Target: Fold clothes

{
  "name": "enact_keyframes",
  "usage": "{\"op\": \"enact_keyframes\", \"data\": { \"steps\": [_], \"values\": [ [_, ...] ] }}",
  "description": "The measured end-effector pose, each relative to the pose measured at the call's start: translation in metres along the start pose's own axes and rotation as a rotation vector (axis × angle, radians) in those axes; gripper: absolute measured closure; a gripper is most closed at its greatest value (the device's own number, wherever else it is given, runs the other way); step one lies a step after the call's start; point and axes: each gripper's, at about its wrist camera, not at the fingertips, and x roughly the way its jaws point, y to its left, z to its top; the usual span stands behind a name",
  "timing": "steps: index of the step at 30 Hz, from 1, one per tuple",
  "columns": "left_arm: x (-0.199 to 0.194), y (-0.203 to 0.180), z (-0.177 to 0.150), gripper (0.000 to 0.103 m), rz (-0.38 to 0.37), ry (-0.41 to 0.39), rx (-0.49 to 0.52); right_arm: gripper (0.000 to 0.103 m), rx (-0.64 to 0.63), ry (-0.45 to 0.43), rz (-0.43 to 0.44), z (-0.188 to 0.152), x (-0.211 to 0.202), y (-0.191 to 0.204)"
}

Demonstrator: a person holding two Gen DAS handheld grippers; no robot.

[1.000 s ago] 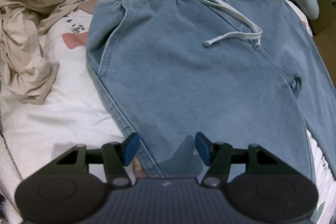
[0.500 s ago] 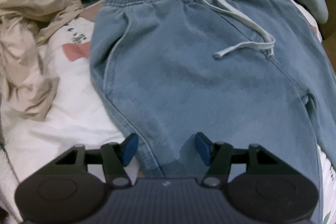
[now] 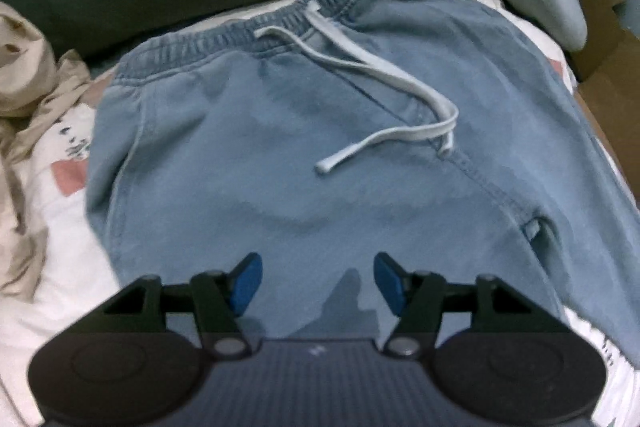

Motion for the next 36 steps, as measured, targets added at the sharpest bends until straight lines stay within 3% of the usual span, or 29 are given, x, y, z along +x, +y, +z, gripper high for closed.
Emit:
{"op": "enact_keyframes", "data": {
  "steps": [9,19,21,22,23,25,29,33,36],
  "values": [
    [0.022,-0.016,0.011,0.038,-0.048,0.006,0.04,0.058,-0.13,0.035,0.049,0.042,0.06,0.033],
    [0.034,-0.02,0.013,0.038,-0.052,0.012,0.044,0.049,-0.166,0.118,0.022,0.052,0.108,0.053],
    [0.035,-0.02,0.013,0.038,-0.051,0.01,0.044,0.059,-0.181,0.13,0.032,0.052,0.11,0.054],
    [0.035,-0.02,0.013,0.038,-0.051,0.01,0.044,0.066,-0.202,0.13,0.031,0.052,0.109,0.056],
    [0.035,-0.02,0.014,0.038,-0.051,0.009,0.044,0.081,-0.227,0.128,0.026,0.053,0.108,0.058],
    [0.036,-0.02,0.014,0.038,-0.051,0.007,0.044,0.092,-0.268,0.117,0.022,0.054,0.103,0.061],
    [0.033,-0.017,0.014,0.038,-0.05,0.006,0.041,0.099,-0.323,0.018,0.01,0.055,0.077,0.063],
    [0.029,-0.014,0.014,0.038,-0.049,0.004,0.038,0.099,-0.43,-0.137,-0.067,0.044,0.049,0.078],
    [0.027,-0.011,0.013,0.038,-0.047,0.004,0.036,0.099,-0.442,-0.222,-0.115,0.041,0.036,0.085]
  ]
}}
